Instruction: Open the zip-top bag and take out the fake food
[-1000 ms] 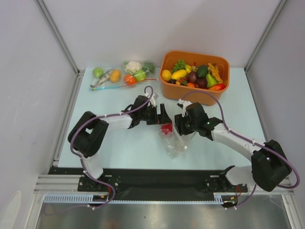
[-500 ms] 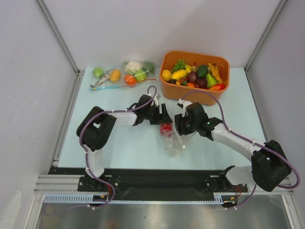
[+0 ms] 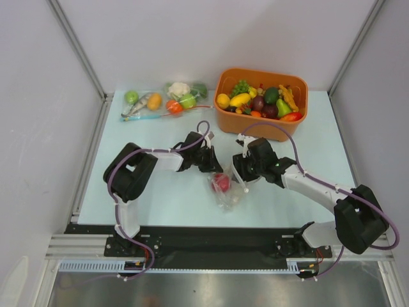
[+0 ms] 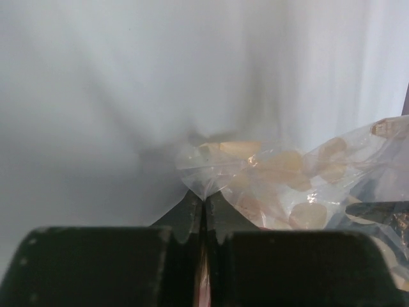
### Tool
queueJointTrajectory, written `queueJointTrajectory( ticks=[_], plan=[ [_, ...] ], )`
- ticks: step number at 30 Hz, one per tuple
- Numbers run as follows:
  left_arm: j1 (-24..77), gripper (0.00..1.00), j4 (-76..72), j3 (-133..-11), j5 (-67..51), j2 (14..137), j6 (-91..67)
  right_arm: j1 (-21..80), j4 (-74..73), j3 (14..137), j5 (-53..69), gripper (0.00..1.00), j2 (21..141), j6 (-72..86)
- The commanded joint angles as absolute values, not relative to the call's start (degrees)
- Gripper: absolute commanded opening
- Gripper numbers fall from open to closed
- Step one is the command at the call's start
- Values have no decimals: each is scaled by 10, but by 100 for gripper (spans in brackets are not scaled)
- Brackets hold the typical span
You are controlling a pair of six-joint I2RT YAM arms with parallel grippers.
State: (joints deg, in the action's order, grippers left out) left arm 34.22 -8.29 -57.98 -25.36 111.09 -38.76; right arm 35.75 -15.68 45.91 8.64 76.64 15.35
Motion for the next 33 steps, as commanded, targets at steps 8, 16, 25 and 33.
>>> queueJointTrajectory(
  ticks=[8,16,25,33],
  plan=[
    [353,0,-91,-568,-253,1089,-398,392,-113,456,127,55,784,138],
    [367,0,-92,-569,-250,1084,-402,420,-87,461,120,62,801,131],
    [395,0,-84,-579,-251,1075,-406,447,-61,469,91,64,839,105],
    [410,0,-76,-578,-262,1073,-419,457,-35,452,67,65,867,112]
  ],
)
